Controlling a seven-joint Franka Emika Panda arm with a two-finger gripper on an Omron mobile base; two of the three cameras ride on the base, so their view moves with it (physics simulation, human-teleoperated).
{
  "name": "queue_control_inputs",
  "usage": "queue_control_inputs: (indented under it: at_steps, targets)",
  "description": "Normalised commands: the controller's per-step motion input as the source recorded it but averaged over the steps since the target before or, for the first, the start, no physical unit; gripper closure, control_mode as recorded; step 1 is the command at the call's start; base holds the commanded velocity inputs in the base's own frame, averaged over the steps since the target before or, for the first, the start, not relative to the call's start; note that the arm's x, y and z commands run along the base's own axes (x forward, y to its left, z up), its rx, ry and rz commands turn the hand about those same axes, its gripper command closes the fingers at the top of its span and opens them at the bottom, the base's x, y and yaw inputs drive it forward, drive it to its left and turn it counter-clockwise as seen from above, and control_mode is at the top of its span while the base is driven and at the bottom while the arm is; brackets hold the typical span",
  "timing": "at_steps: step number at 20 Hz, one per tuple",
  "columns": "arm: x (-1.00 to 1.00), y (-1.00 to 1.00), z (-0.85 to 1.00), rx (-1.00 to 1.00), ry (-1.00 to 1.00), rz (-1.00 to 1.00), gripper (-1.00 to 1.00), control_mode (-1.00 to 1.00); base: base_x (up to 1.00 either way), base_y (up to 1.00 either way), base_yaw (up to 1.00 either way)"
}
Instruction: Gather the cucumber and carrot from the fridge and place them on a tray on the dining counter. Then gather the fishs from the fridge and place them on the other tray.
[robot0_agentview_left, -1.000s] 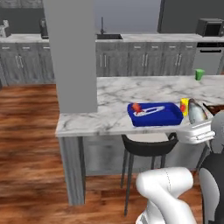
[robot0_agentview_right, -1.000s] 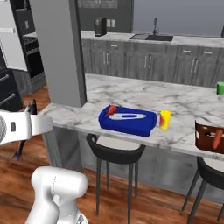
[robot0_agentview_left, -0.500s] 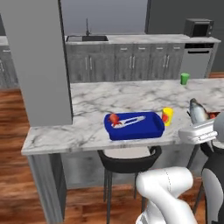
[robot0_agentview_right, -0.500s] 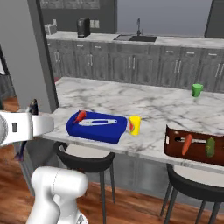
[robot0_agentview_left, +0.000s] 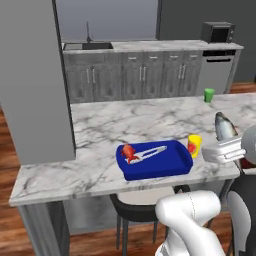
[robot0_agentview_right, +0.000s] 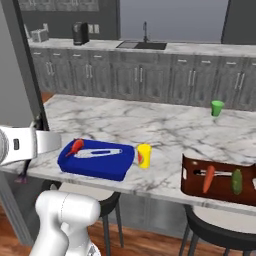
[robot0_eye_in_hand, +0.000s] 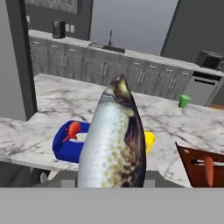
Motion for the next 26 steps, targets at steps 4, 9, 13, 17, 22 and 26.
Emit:
queue_control_inputs:
  at_steps: [4,9,13,17,22,26]
  targets:
    - [0.00,0.00,0.00,0.00,0.00,0.00,1.00,1.00,0.61,-0.07,-0.15]
    - [0.91,-0.09,-0.17,0.09,0.14,-0.05,1.00,-1.00,0.00,0.00,0.00]
    - [0.97,0.00,-0.42,0.04,0.22,-0.04,1.00,-1.00,0.00,0.00,0.00]
    - [0.31,0.01,-0.69,0.00,0.14,0.00,1.00,-1.00,0.00,0.00,0.00]
    - [0.35,0.00,-0.57,-0.01,0.10,0.00,1.00,-1.00,0.00,0.00,0.00]
    - [0.45,0.00,-0.48,-0.01,0.12,0.00,1.00,-1.00,0.00,0.00,0.00]
